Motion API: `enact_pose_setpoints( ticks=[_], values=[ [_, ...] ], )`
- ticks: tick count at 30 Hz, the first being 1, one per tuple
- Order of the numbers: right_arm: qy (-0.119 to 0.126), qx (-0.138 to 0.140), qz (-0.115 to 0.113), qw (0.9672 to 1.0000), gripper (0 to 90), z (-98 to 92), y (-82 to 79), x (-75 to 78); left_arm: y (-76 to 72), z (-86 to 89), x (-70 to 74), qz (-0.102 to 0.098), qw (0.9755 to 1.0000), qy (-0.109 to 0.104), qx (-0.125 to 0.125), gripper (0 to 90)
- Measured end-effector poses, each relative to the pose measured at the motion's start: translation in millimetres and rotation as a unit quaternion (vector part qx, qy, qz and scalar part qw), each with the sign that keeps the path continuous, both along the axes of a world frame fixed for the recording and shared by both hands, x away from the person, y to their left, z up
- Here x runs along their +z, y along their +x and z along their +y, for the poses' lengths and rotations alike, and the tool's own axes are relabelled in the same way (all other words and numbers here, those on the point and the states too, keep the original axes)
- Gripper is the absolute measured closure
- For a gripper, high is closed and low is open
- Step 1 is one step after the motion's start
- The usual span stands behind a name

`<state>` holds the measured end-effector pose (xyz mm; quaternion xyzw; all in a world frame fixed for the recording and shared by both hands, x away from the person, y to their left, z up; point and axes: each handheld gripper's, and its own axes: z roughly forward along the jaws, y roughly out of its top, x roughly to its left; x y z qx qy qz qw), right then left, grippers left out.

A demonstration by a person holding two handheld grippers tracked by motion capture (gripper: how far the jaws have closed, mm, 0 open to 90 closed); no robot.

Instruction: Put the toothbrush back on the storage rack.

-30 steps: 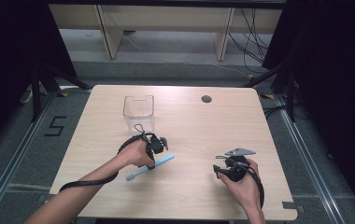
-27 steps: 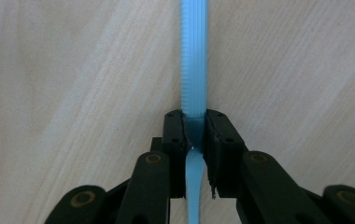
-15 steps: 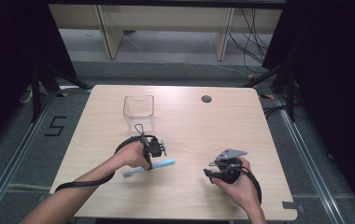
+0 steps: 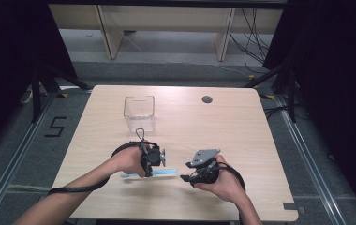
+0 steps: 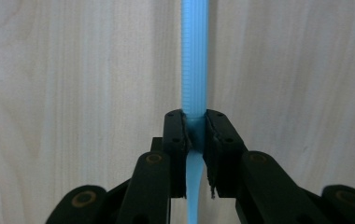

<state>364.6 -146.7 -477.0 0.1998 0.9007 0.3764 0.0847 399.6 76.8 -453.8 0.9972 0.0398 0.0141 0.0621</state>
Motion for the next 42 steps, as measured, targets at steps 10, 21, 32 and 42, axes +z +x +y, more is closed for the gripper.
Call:
enact_pose_setpoints(
  ticks=[10, 21, 32, 42],
  values=[
    [-0.023, 0.071, 0.008, 0.9972, 55.2, 23.7, 9.6, -7.2, -11.0, -6.9, 6.1, 0.003, 0.9998, -0.009, -0.019, 78.4],
    [-0.03, 0.114, 0.019, 0.9928, 65.6, 33.3, 8.1, -10.5, -16.9, -14.2, 7.7, 0.007, 0.9991, -0.007, -0.04, 78.3],
    [-0.025, 0.124, 0.035, 0.9914, 73.0, 35.5, 5.8, -13.6, -19.1, -14.6, 9.2, 0.009, 0.9989, -0.009, -0.046, 78.3],
    [-0.014, 0.151, 0.034, 0.9878, 78.2, 34.9, 6.0, -14.5, -18.9, -12.7, 11.4, 0.01, 0.9985, -0.011, -0.052, 77.4]
  ],
)
